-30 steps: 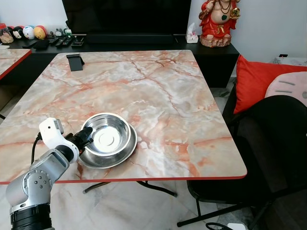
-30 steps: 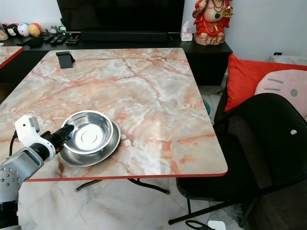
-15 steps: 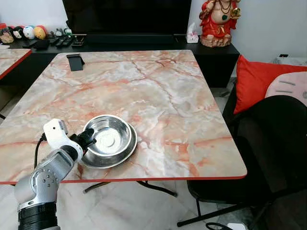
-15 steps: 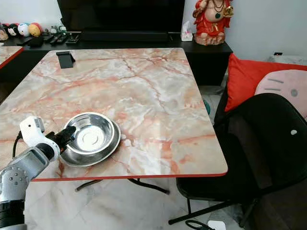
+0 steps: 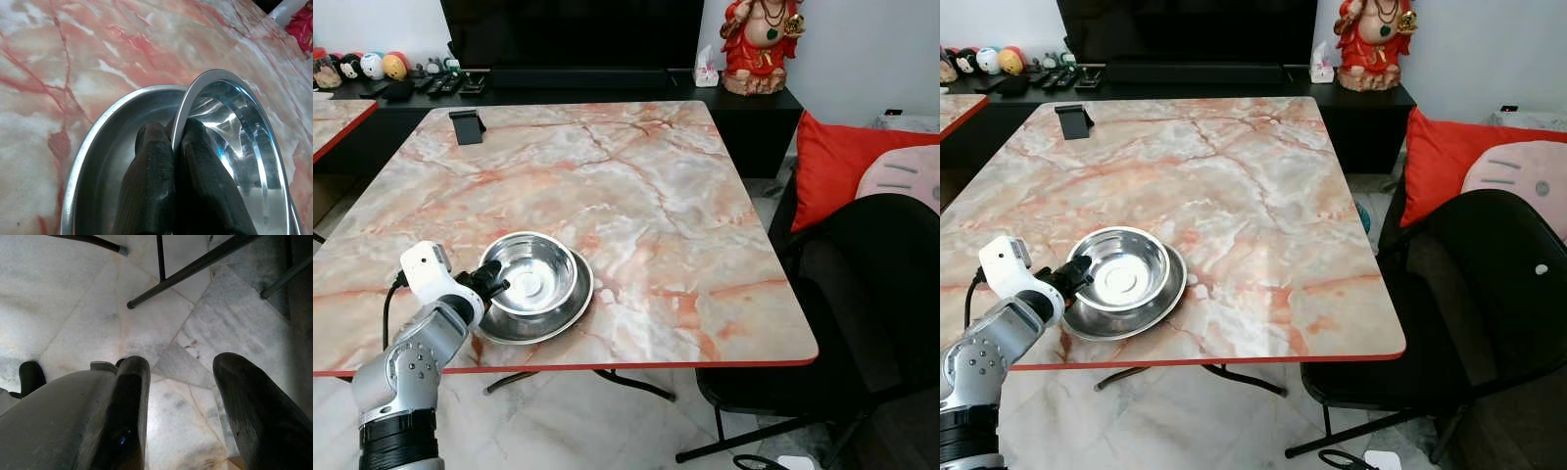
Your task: Setting the table
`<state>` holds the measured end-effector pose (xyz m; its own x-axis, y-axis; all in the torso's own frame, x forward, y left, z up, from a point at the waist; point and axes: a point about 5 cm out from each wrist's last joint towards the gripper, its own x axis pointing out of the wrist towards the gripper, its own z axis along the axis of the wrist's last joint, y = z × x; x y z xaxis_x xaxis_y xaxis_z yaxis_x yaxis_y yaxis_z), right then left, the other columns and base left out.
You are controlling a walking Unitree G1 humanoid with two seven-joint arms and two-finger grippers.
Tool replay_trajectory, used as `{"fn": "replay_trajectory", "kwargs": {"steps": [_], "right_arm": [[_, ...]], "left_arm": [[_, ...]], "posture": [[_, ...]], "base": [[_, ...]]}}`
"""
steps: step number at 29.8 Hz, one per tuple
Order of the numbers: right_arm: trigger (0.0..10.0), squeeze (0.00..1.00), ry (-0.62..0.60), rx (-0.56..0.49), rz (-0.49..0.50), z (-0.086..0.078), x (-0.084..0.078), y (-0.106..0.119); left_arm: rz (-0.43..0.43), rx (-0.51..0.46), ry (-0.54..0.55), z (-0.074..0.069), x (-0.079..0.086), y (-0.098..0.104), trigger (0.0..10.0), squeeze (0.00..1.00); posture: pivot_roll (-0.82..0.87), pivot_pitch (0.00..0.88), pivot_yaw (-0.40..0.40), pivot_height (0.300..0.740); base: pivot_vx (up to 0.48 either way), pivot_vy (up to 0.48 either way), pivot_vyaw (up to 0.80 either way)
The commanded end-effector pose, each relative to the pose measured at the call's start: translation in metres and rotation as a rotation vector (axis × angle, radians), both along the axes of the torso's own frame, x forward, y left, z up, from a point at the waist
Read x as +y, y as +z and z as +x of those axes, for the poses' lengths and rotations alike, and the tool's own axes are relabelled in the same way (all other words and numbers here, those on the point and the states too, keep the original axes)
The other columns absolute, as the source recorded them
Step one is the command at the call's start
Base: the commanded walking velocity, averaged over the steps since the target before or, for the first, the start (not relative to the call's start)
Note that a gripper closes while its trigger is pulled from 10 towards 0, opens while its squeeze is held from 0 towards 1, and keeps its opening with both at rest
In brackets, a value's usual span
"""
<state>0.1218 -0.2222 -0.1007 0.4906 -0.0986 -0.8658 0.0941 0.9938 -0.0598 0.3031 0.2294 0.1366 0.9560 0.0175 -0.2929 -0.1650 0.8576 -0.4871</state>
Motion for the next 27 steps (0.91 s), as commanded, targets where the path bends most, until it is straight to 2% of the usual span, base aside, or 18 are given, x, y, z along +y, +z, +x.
{"fn": "replay_trajectory", "kwargs": {"steps": [1,7,8,9,10,11,17,18,21,22,23,24,25,26,27], "right_arm": [[10.0,0.00,0.006,0.008,-0.003,-0.0018,-0.0001,-0.0006],[10.0,0.00,0.008,0.009,-0.003,-0.0016,-0.0001,-0.0006],[10.0,0.00,0.009,0.009,-0.003,-0.0016,-0.0001,-0.0005],[10.0,0.00,0.009,0.009,-0.003,-0.0016,-0.0002,-0.0005],[10.0,0.00,0.009,0.009,-0.003,-0.0016,-0.0002,-0.0005],[10.0,0.00,0.008,0.009,-0.003,-0.0016,-0.0002,-0.0005],[10.0,0.00,0.008,0.009,-0.004,-0.0013,-0.0004,-0.0004],[10.0,0.00,0.008,0.009,-0.003,-0.0012,-0.0004,-0.0004],[10.0,0.00,0.009,0.009,-0.003,-0.0012,-0.0004,-0.0004],[10.0,0.00,0.009,0.009,-0.003,-0.0012,-0.0004,-0.0004],[10.0,0.00,0.009,0.009,-0.003,-0.0011,-0.0004,-0.0004],[10.0,0.00,0.011,0.009,-0.003,-0.0011,-0.0003,-0.0004],[10.0,0.00,0.012,0.010,-0.004,-0.0011,-0.0002,-0.0004],[10.0,0.00,0.012,0.009,-0.003,-0.0010,-0.0002,-0.0004],[10.0,0.00,0.012,0.009,-0.003,-0.0009,-0.0002,-0.0003]], "left_arm": [[0.012,-0.007,0.016,0.0018,0.0010,0.0027,10.0,0.00],[0.016,-0.003,0.021,0.0020,0.0013,0.0020,10.0,0.00],[0.016,-0.005,0.023,0.0020,0.0011,0.0016,10.0,0.17],[0.016,-0.005,0.022,0.0020,0.0010,0.0016,10.0,0.17],[0.015,-0.006,0.022,0.0020,0.0009,0.0015,10.0,0.43],[0.015,-0.006,0.023,0.0019,0.0010,0.0014,10.0,0.55],[0.018,-0.008,0.026,0.0023,0.0012,0.0018,10.0,0.55],[0.020,-0.012,0.025,0.0026,0.0008,0.0025,10.0,0.95],[0.018,-0.013,0.025,0.0032,0.0001,0.0032,10.0,0.87],[0.018,-0.014,0.025,0.0035,-0.0001,0.0035,10.0,0.78],[0.018,-0.014,0.025,0.0037,-0.0002,0.0038,10.0,0.78],[0.019,-0.011,0.016,0.0038,-0.0004,0.0034,10.0,0.33],[0.020,-0.010,0.014,0.0038,-0.0005,0.0033,10.0,0.05],[0.025,-0.002,0.007,0.0035,-0.0010,0.0020,10.0,0.00],[0.029,0.008,-0.001,0.0031,-0.0016,0.0003,10.0,0.00]], "posture": [[-0.04,0.000,0.009,0.732],[-0.04,0.000,0.008,0.732],[-0.04,0.000,0.008,0.732],[-0.04,0.000,0.008,0.732],[-0.04,0.000,0.008,0.732],[-0.04,0.000,0.008,0.732],[-0.04,0.000,0.008,0.732],[-0.04,0.000,0.007,0.732],[-0.04,0.000,0.007,0.732],[-0.03,0.000,0.006,0.732],[-0.03,0.000,0.006,0.732],[-0.03,0.000,0.006,0.732],[-0.03,0.000,0.006,0.732],[-0.03,0.000,0.007,0.732],[-0.04,0.000,0.008,0.732]], "base": [[0.000,0.000,0.00],[0.000,0.000,0.00],[0.000,0.000,0.00],[0.000,0.000,0.00],[0.000,0.000,0.00],[0.000,0.000,0.00],[0.000,0.000,0.00],[0.000,0.000,0.00],[0.000,0.000,0.00],[0.000,0.000,0.00],[0.000,0.000,0.00],[0.000,0.000,0.00],[0.000,0.000,0.00],[0.000,0.000,0.00],[0.000,0.000,0.00]]}}
